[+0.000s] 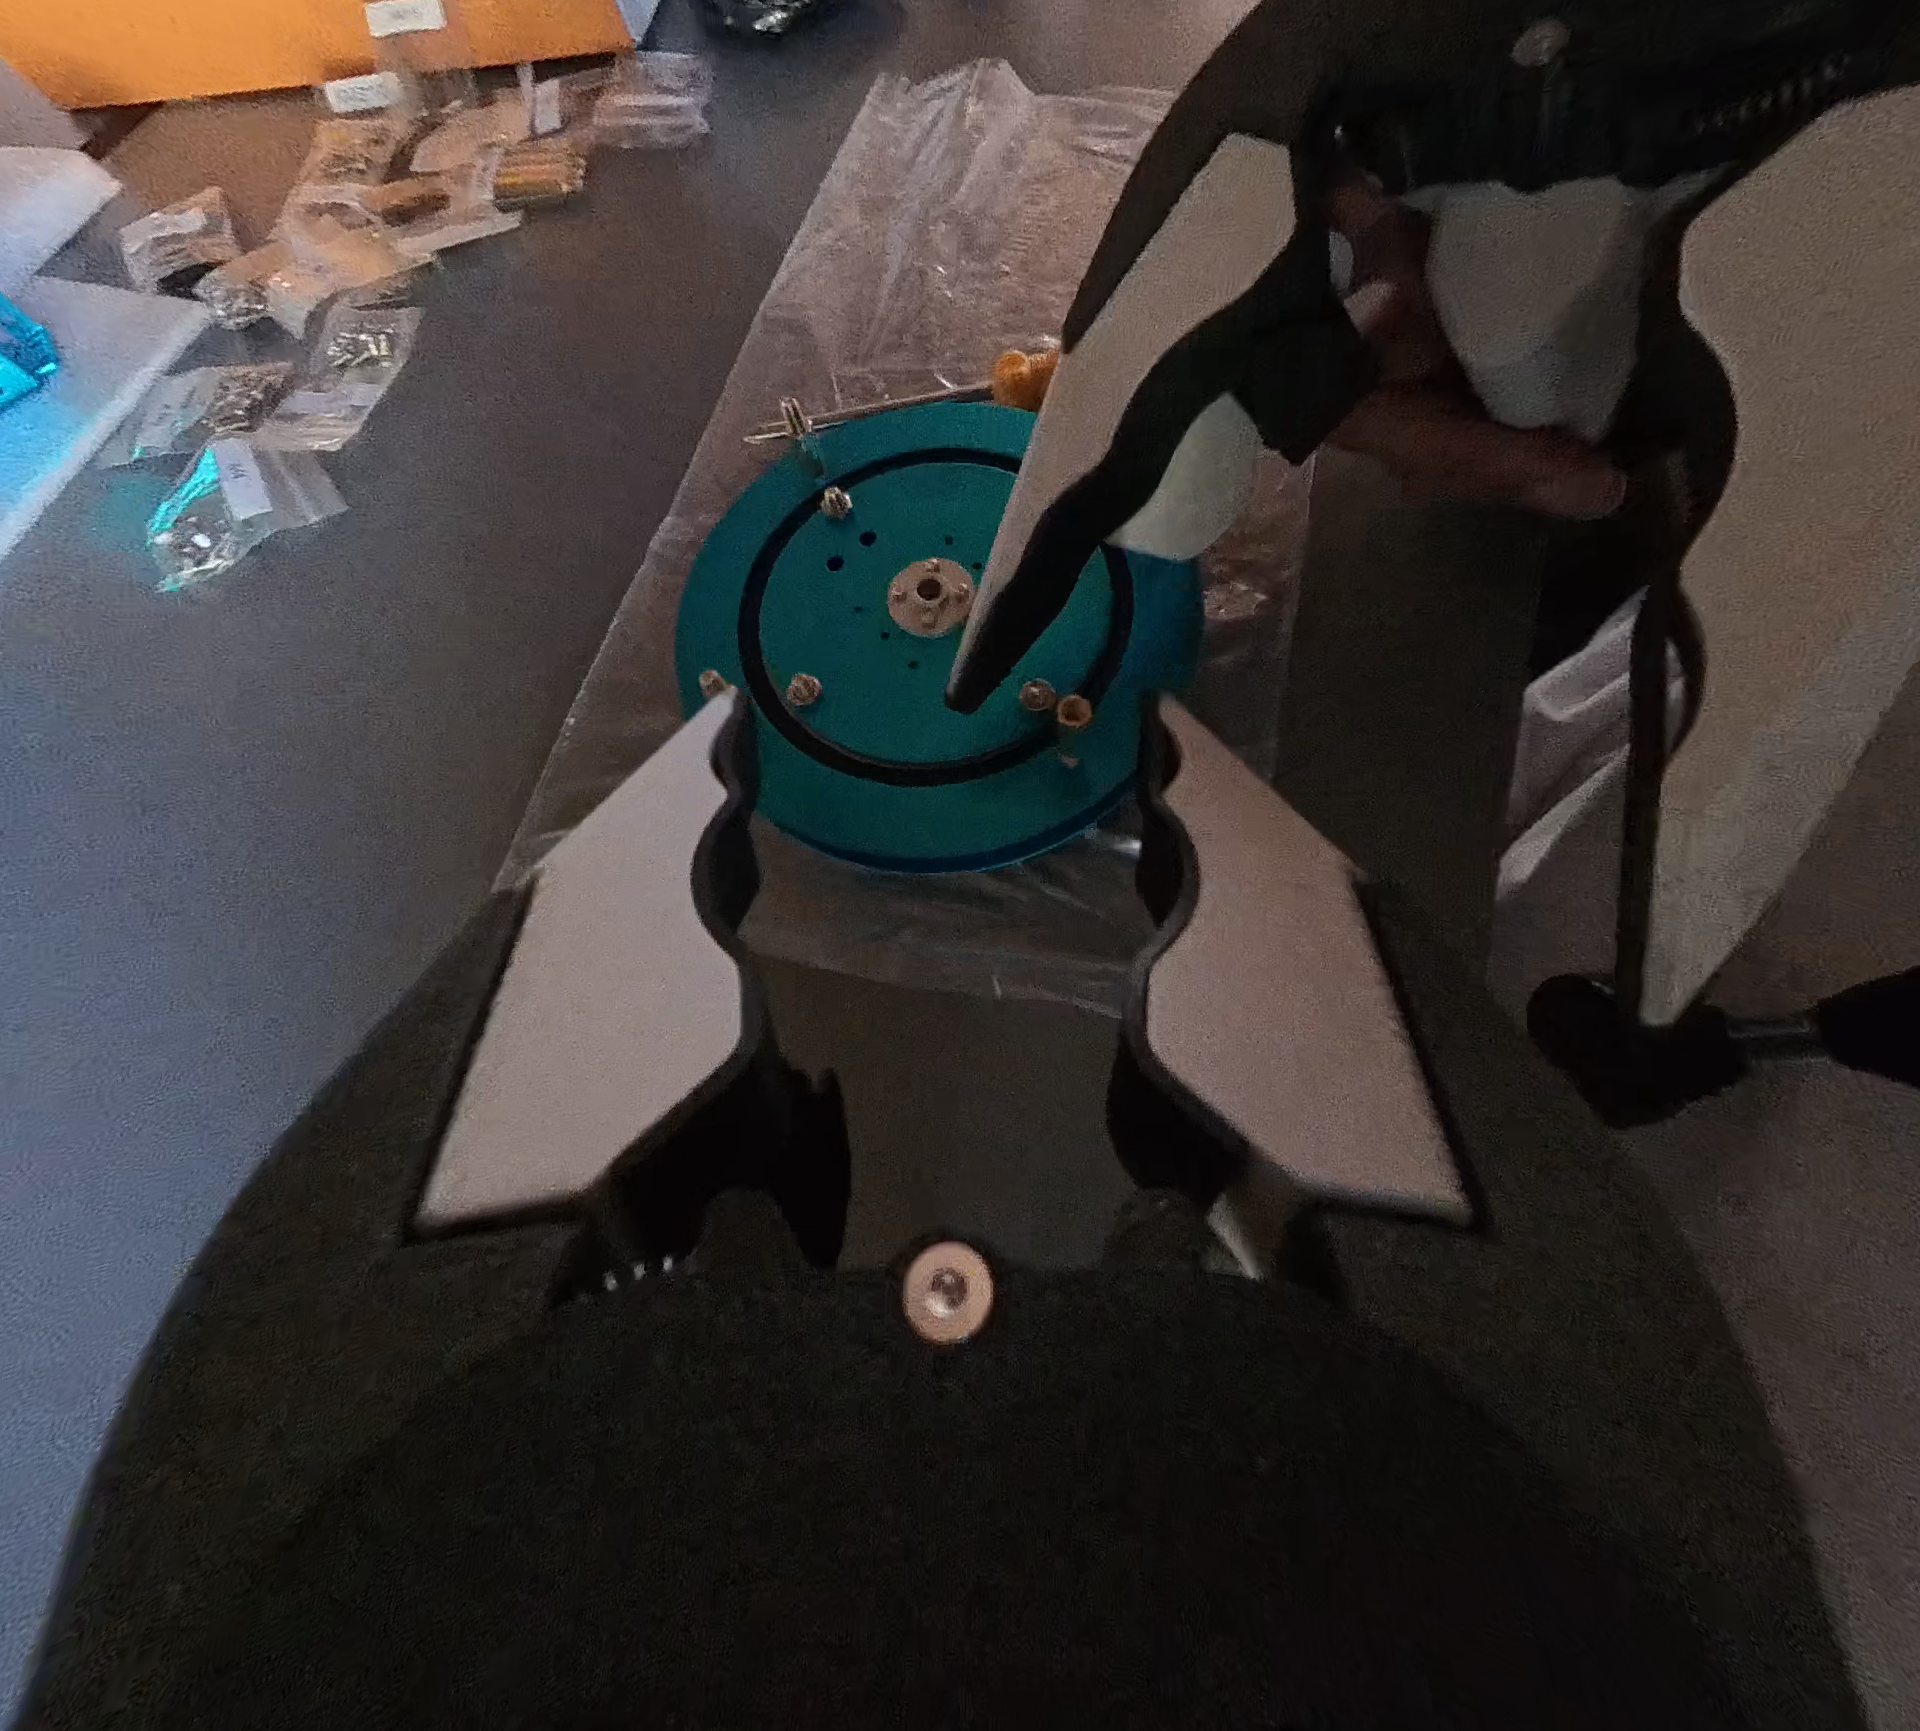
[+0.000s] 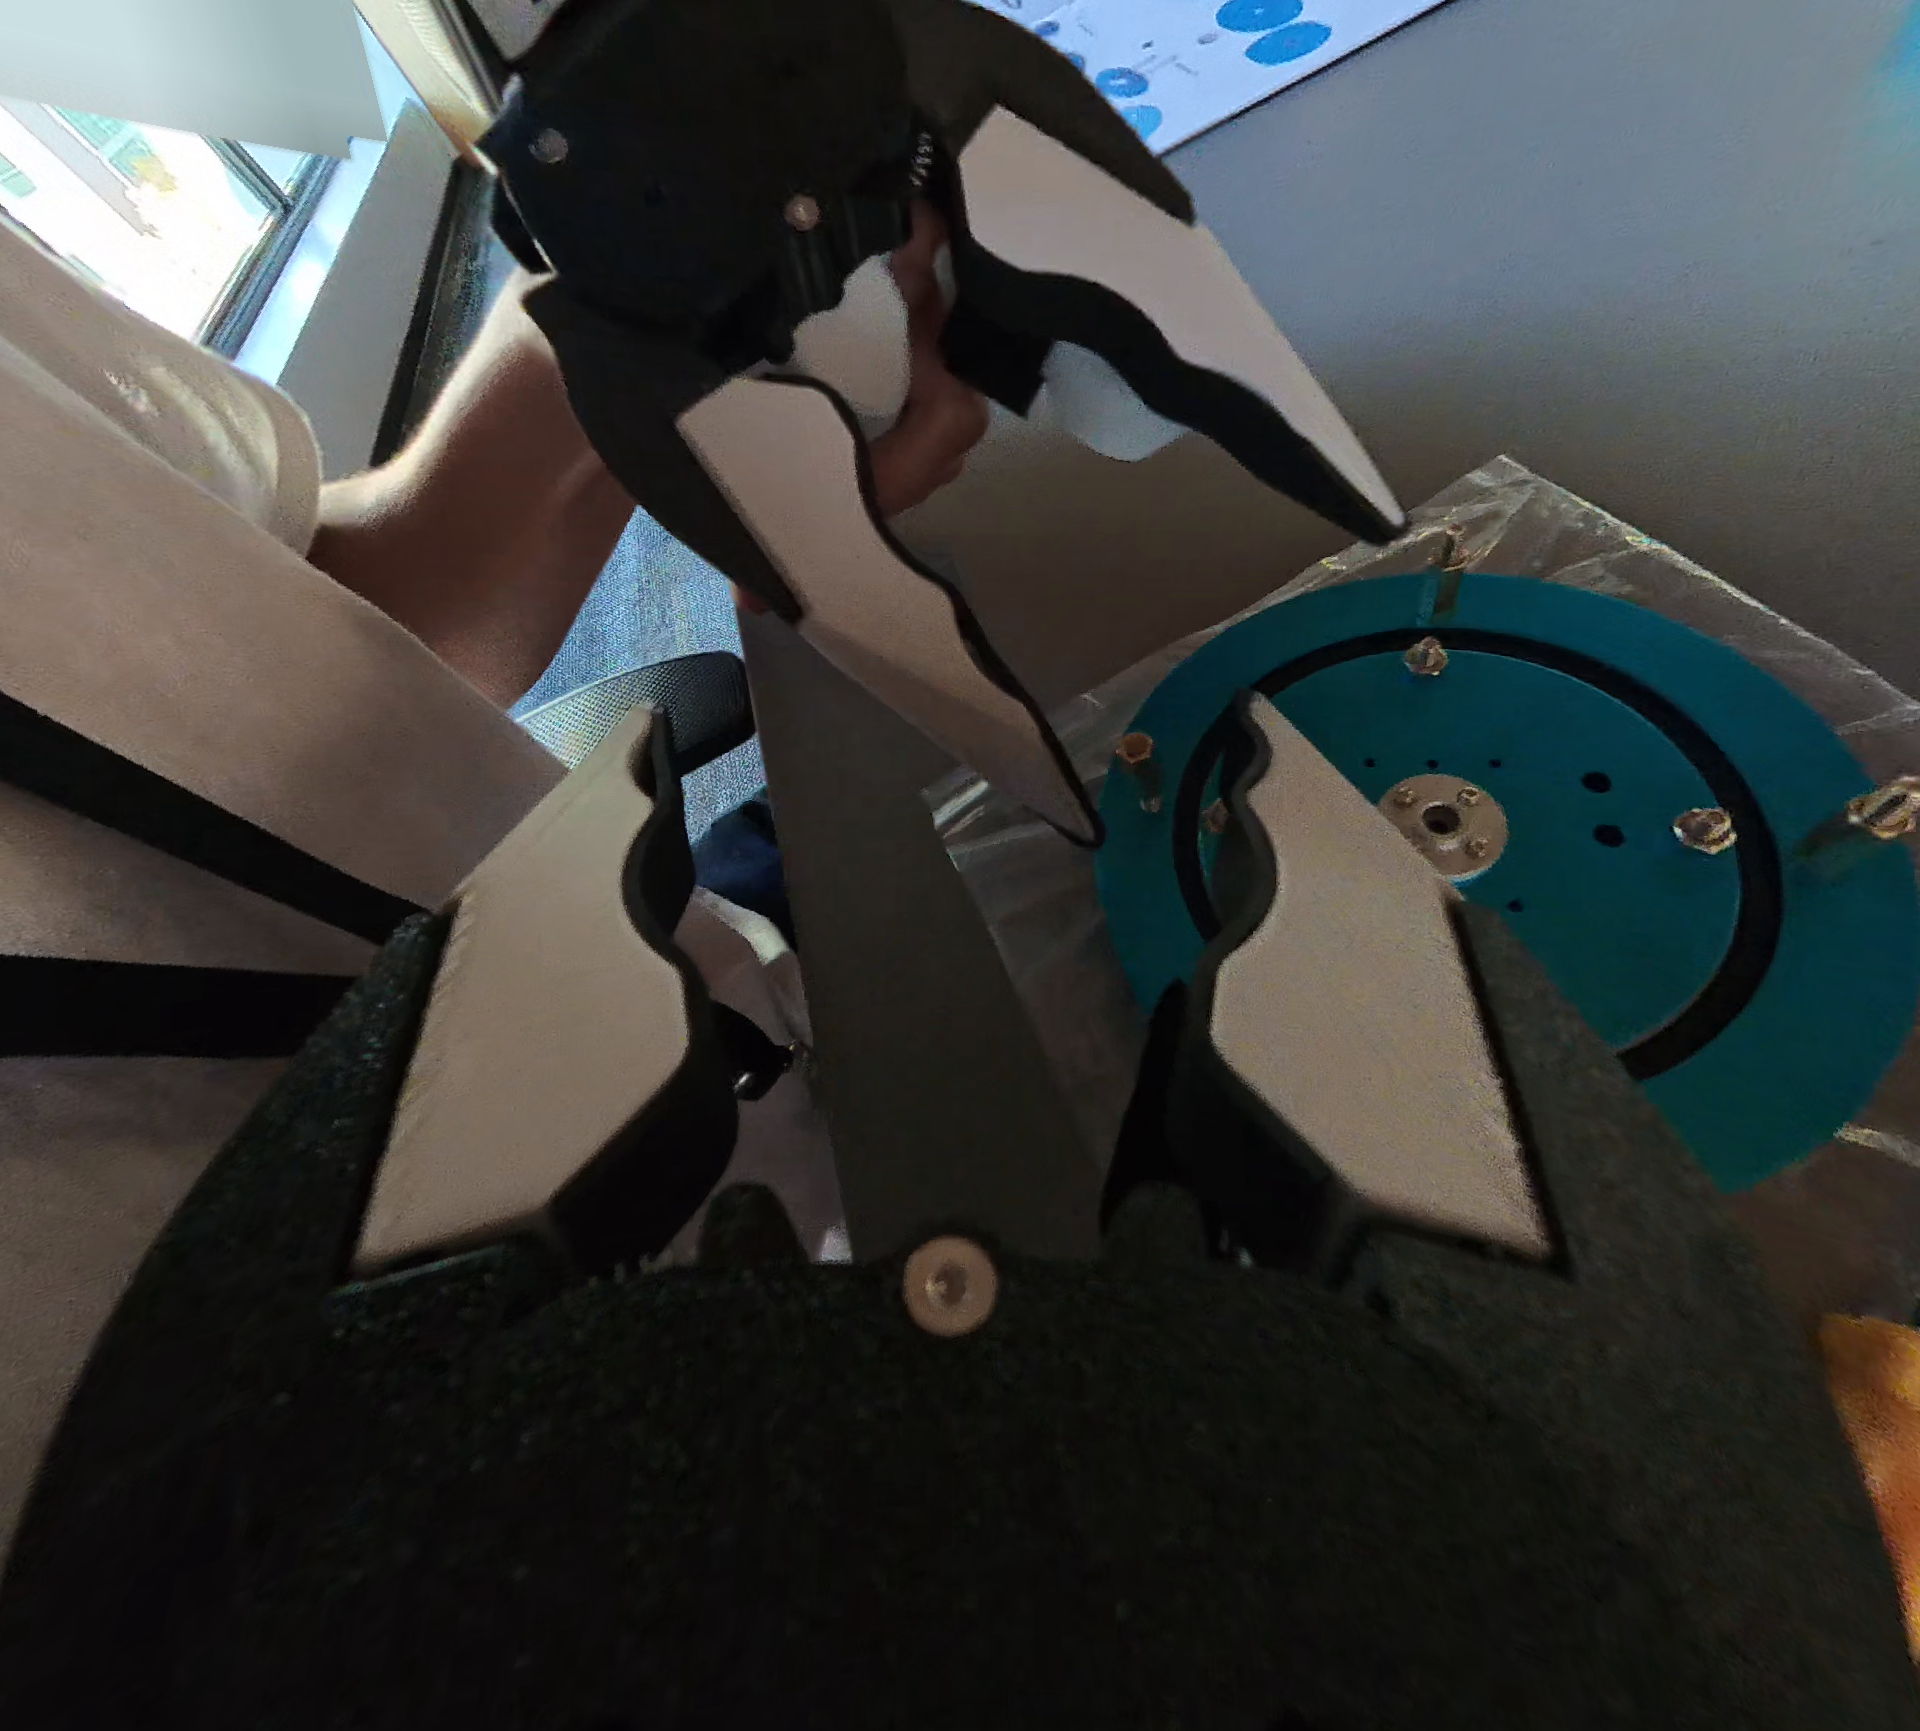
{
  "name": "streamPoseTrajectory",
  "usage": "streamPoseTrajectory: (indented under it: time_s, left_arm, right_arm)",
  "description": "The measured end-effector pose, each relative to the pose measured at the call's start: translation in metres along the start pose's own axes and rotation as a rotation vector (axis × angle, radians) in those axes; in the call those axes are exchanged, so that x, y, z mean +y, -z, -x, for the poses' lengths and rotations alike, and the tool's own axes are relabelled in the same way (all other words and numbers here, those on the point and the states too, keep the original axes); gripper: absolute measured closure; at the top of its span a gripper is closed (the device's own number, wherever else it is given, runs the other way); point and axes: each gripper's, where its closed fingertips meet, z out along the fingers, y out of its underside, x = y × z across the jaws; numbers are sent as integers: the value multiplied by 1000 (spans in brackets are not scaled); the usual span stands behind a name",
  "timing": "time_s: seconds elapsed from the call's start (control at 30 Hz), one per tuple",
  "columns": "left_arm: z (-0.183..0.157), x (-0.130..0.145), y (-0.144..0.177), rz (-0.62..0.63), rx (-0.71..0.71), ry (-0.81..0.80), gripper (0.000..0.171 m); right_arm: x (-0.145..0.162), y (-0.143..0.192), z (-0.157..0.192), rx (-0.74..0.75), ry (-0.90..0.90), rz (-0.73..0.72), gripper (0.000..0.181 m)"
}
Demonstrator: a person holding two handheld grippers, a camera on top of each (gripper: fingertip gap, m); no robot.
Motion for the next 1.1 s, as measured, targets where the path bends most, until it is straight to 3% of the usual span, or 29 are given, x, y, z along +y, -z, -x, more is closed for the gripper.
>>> streamPoseTrajectory:
  time_s: [0.13, 0.3, 0.43, 0.53, 0.7, 0.73, 0.87, 0.97, 1.1]
  left_arm:
    - [8, 2, -10, -3, 61, -48, 106]
    - [20, 8, -3, -3, 103, -72, 99]
    - [27, 14, 3, -5, 115, -55, 101]
    - [14, 7, -2, -33, 184, -67, 100]
    - [30, 15, -2, 0, 131, -72, 89]
    - [37, 19, 2, -1, 109, -59, 95]
    - [29, 18, 8, -31, 151, -52, 95]
    - [15, 12, -1, -30, 160, -100, 95]
    - [28, 14, -1, -15, 124, -67, 90]
  right_arm:
    - [-3, 0, 0, -39, -49, -6, 85]
    - [10, 5, 3, -66, -79, 71, 91]
    - [-3, 13, 1, -13, -4, 22, 92]
    - [-4, 0, -9, 66, 60, 54, 89]
    - [9, -6, -3, 64, -14, 104, 95]
    - [11, 0, -1, 58, -25, 104, 102]
    - [-5, 4, -7, 109, -8, 13, 92]
    - [-2, -12, -11, 133, 26, 50, 90]
    - [6, -9, -4, 111, -9, 67, 91]
